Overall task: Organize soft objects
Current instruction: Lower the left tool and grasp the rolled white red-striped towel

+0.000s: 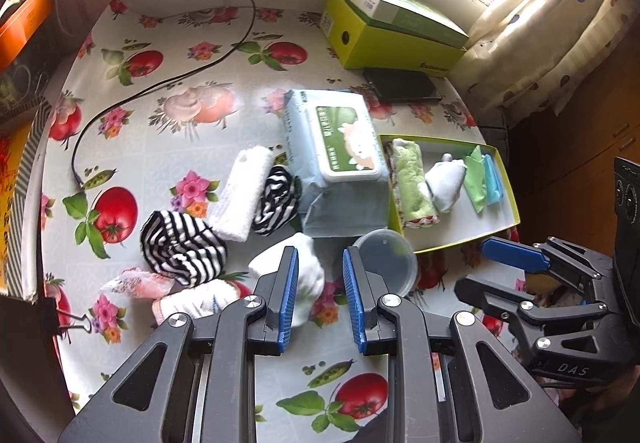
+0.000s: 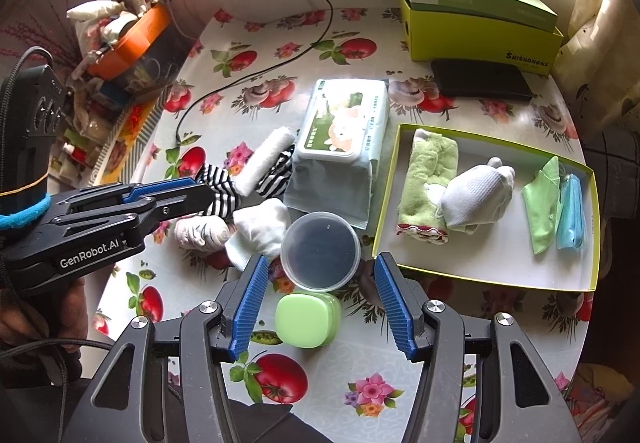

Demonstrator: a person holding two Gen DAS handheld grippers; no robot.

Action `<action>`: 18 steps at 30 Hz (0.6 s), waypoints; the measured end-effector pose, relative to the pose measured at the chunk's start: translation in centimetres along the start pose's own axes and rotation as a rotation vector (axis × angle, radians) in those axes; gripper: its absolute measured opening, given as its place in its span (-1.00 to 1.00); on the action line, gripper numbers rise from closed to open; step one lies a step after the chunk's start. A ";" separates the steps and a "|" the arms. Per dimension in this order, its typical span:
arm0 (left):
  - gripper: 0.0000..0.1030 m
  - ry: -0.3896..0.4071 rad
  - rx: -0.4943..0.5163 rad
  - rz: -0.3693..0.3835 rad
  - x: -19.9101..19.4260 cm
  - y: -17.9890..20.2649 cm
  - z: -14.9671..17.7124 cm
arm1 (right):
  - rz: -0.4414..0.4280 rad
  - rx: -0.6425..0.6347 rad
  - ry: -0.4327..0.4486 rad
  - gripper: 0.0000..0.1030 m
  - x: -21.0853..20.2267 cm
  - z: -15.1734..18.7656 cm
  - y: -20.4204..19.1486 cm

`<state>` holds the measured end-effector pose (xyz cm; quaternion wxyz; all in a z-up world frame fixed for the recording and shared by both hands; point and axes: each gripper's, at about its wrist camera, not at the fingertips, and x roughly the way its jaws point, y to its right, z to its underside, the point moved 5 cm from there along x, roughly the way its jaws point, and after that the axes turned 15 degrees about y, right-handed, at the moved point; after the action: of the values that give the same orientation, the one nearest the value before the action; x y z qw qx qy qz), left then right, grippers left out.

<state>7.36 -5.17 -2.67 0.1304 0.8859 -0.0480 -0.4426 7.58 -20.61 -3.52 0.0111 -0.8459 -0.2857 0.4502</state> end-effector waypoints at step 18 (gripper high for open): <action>-0.53 -0.047 -0.133 -0.112 0.3 -9.9 3.7 | -0.061 -0.061 -0.068 0.08 2.1 0.3 -2.9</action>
<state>4.25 3.61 -7.74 0.1628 0.8659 0.0280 -0.4721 6.85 -17.21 -4.53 -0.0109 -0.8210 -0.3251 0.4692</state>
